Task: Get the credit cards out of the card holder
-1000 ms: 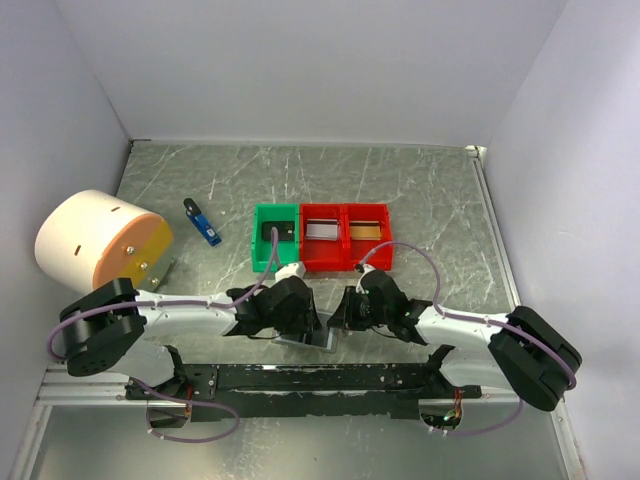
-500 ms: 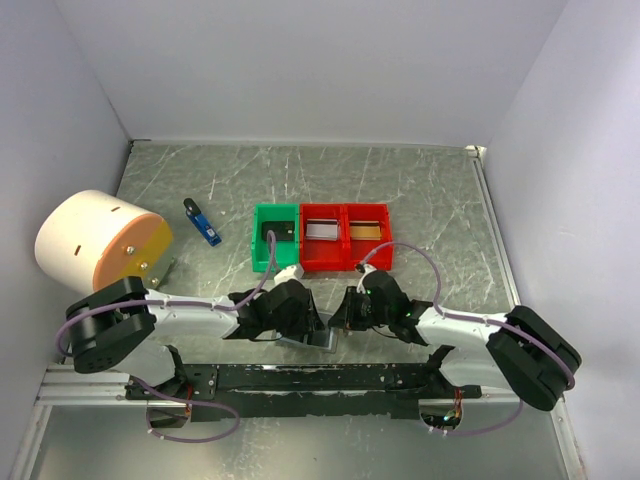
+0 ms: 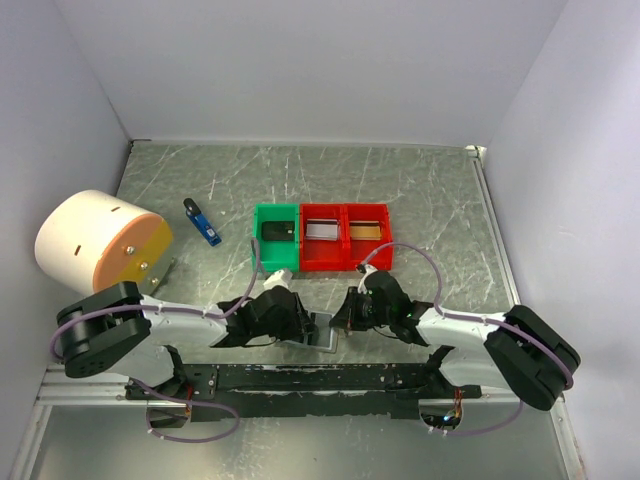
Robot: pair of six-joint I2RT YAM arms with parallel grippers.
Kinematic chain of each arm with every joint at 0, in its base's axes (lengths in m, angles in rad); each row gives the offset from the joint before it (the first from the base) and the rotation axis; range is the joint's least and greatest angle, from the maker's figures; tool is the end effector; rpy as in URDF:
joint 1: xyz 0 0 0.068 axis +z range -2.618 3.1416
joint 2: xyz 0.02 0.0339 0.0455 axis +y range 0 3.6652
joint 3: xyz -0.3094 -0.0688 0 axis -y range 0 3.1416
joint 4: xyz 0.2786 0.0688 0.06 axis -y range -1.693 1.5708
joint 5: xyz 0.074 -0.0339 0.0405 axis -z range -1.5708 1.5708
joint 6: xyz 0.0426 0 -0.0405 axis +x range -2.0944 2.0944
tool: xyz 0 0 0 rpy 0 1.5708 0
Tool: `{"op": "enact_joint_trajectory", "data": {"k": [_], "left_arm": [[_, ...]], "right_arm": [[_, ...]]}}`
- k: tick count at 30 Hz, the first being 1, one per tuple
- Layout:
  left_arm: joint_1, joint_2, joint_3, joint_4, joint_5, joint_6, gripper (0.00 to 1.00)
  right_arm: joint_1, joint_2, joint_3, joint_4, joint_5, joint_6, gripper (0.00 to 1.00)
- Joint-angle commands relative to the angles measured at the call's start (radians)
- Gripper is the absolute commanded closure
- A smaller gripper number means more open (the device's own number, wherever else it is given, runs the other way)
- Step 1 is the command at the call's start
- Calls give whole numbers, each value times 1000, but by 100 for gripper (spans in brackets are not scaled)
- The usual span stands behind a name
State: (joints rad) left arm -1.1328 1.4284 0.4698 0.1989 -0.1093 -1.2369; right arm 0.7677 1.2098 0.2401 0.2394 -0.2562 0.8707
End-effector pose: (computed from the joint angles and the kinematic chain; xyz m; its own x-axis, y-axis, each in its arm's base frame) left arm 0.1186 -0.2422 0.1461 -0.9145 -0.2616 -0.3086 0.0081 0.7509 -0.6604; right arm 0.1390 0.1492 0.1303 -0.9269 0.1335 -0.3507 -0.1533 0.7183 0.6787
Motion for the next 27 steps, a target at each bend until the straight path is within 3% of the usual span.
{"op": "enact_joint_trajectory", "data": {"k": [1, 14, 20, 27], "left_arm": [[1, -33, -85, 81, 22, -44, 59], [1, 11, -166, 420, 89, -93, 73], [1, 37, -157, 450, 99, -96, 83], [1, -30, -150, 327, 52, -91, 87]], "right_arm": [[1, 36, -47, -117, 28, -41, 93], [1, 70, -62, -56, 0, -39, 94], [2, 71, -60, -65, 4, -44, 94], [0, 73, -53, -79, 17, -47, 94]]}}
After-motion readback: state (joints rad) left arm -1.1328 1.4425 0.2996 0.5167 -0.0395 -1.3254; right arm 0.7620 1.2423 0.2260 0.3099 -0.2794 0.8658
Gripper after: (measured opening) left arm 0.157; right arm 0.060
